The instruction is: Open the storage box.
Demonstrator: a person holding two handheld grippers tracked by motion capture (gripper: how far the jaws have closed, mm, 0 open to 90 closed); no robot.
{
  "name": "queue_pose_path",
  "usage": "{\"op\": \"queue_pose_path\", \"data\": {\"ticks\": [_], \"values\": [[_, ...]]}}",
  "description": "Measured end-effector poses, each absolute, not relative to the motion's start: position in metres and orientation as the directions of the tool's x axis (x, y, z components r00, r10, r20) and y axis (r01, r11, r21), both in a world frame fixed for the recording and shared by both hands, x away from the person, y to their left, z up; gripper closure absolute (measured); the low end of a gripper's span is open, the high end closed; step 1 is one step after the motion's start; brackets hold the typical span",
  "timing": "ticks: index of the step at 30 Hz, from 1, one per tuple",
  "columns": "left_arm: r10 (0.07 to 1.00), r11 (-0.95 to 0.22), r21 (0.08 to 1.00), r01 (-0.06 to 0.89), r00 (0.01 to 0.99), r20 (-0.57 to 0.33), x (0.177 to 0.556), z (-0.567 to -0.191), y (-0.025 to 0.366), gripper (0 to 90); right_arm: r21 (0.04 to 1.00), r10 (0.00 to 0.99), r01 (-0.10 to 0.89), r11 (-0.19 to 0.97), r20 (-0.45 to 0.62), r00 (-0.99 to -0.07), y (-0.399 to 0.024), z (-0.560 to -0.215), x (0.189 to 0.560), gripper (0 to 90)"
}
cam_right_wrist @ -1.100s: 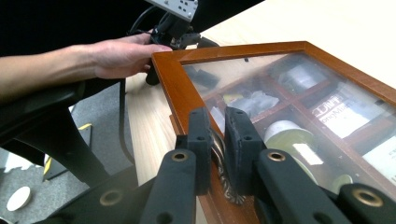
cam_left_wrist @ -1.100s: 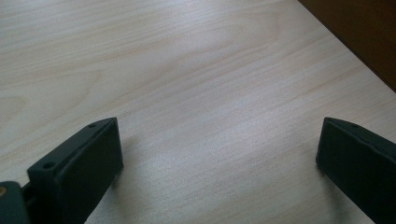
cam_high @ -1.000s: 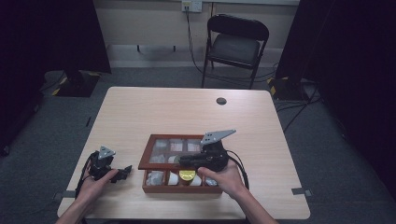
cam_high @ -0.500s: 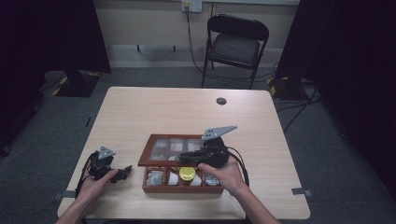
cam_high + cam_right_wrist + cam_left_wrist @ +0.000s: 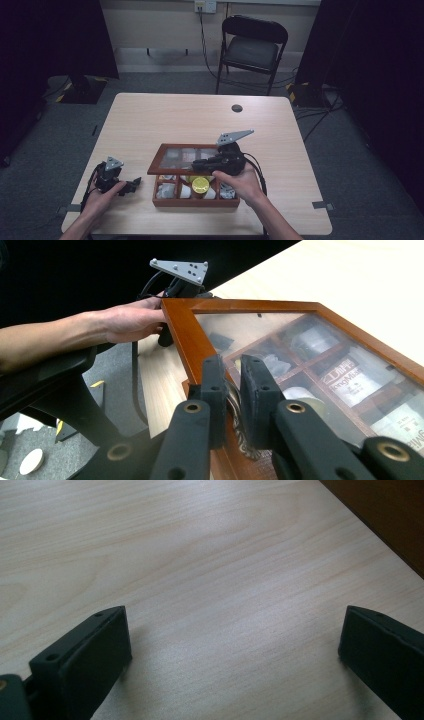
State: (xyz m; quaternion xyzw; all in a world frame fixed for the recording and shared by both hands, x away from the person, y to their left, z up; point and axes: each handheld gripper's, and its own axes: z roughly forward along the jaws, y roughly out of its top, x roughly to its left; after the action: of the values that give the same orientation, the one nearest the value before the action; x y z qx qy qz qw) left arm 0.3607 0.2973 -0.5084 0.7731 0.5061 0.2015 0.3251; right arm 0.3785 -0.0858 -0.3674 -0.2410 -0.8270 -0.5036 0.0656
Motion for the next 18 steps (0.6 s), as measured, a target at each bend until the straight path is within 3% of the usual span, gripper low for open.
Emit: {"op": "queue_pose_path", "data": {"ticks": [18], "values": [[0.915, -0.267, 0.710, 0.652, 0.403, -0.026, 0.361, -0.509, 0.297, 0.0, 0.788, 0.322, 0.483, 0.382, 0.377, -0.869, -0.086, -0.359, 0.389, 81.4]]}}
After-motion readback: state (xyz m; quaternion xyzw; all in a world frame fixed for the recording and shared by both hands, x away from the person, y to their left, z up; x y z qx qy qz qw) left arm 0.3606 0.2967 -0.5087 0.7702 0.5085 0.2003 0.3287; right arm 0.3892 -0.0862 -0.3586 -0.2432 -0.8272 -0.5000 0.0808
